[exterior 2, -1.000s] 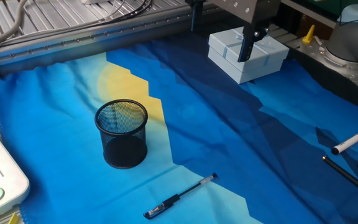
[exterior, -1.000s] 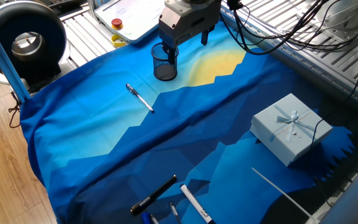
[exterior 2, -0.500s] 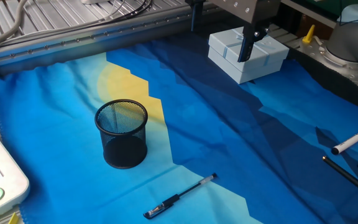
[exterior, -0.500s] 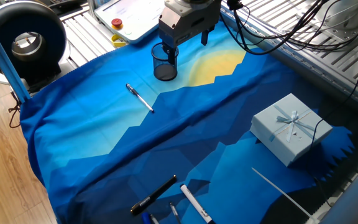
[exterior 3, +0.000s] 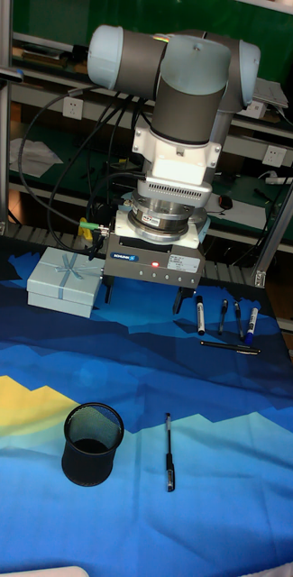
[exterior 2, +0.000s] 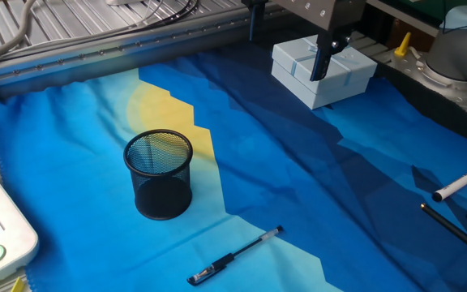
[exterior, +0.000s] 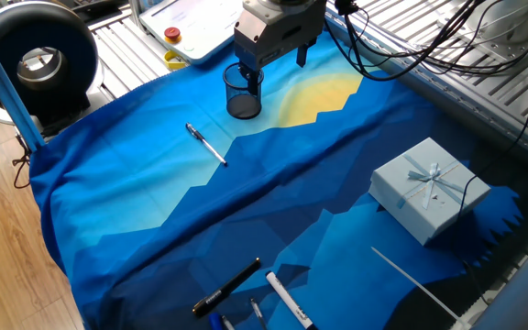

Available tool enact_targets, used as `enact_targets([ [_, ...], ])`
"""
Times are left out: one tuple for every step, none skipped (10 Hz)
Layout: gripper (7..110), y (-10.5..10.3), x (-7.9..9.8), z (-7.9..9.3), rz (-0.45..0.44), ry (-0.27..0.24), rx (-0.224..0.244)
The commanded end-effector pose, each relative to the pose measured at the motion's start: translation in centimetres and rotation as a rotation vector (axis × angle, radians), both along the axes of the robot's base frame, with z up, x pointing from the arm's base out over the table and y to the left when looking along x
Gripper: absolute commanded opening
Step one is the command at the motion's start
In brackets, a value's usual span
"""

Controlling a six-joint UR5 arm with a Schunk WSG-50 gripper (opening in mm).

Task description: Put the pen into the pen holder

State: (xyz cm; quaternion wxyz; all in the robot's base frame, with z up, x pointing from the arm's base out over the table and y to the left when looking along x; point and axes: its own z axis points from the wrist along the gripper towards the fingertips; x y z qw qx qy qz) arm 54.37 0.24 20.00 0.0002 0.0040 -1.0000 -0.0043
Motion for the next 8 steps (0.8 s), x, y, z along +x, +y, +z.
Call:
enact_targets([
  [109,-0.55,-2.06,0.02,-0.223,0.081,-0.040],
  [7,-0.55,-2.12,-0.03,-0.226,0.084,-0.040],
  [7,-0.59,-2.22,-0.03,-0.228,0.089,-0.044],
  [7,-0.61,-2.21,-0.03,-0.228,0.089,-0.044],
  [7,-0.62,-2.20,-0.03,-0.228,0.089,-0.044],
  [7,-0.59,-2.20,-0.03,-0.226,0.090,-0.043],
  [7,-0.61,-2.19,-0.03,-0.225,0.090,-0.043],
  [7,-0.58,-2.18,-0.03,-0.222,0.090,-0.041],
])
